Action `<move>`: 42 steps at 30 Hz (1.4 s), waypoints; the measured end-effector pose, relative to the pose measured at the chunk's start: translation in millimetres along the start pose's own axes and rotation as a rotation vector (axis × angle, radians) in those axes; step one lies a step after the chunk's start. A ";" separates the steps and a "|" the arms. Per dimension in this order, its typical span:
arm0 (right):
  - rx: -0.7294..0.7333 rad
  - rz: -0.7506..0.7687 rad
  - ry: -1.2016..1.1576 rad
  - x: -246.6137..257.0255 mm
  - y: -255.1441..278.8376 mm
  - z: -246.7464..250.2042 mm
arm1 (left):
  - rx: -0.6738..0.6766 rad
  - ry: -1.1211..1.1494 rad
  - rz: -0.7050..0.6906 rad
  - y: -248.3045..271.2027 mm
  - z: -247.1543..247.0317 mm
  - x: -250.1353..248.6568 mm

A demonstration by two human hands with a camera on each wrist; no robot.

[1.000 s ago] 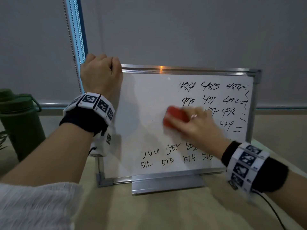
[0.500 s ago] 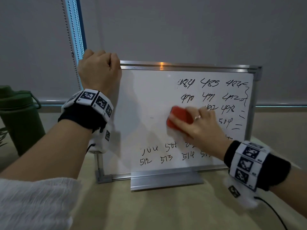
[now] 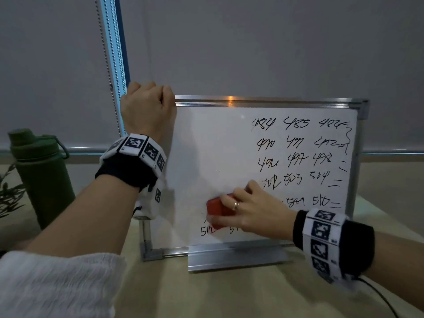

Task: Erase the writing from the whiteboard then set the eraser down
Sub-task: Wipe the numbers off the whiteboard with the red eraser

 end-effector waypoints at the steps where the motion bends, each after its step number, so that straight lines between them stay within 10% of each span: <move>1: 0.001 0.007 0.015 -8.9 -4.8 3.4 | 0.001 0.000 -0.002 -0.7 -0.1 -0.2; 6: -0.116 -0.520 -0.002 -72.3 -24.4 25.3 | 0.011 0.014 0.033 -0.4 -0.3 0.1; 12: 0.043 0.049 -0.084 40.3 -3.1 -2.1 | -0.012 0.028 0.045 0.4 3.6 -2.2; 18: -0.026 -0.347 -0.067 -33.2 -30.2 11.2 | 0.024 0.019 0.041 -0.1 1.2 -2.5; 24: 0.044 -0.008 -0.089 22.7 -14.4 0.3 | 0.013 0.027 0.035 -0.9 -0.8 -1.4; 29: -0.014 -0.278 -0.124 -0.1 -35.2 8.4 | 0.026 0.036 0.028 0.4 1.4 -2.4; 34: 0.058 0.023 -0.083 44.9 -22.5 -0.8 | 0.023 0.041 0.018 -0.6 2.1 0.0; 40: 0.012 -0.414 -0.059 -46.8 -15.4 14.7 | 0.007 0.004 0.032 0.6 2.2 -0.9; 42: 0.039 -0.295 -0.086 -11.5 0.6 3.8 | 0.009 0.002 0.030 1.1 1.7 -1.6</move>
Point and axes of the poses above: each hand's wrist, its own y-axis away from the middle knuckle, its own z-axis out of the back of the hand, x = y × z, the point moved 7 cm from there along -y, towards the middle knuckle, and after that the axes turned 6 degrees about y, right-handed, at the moved point
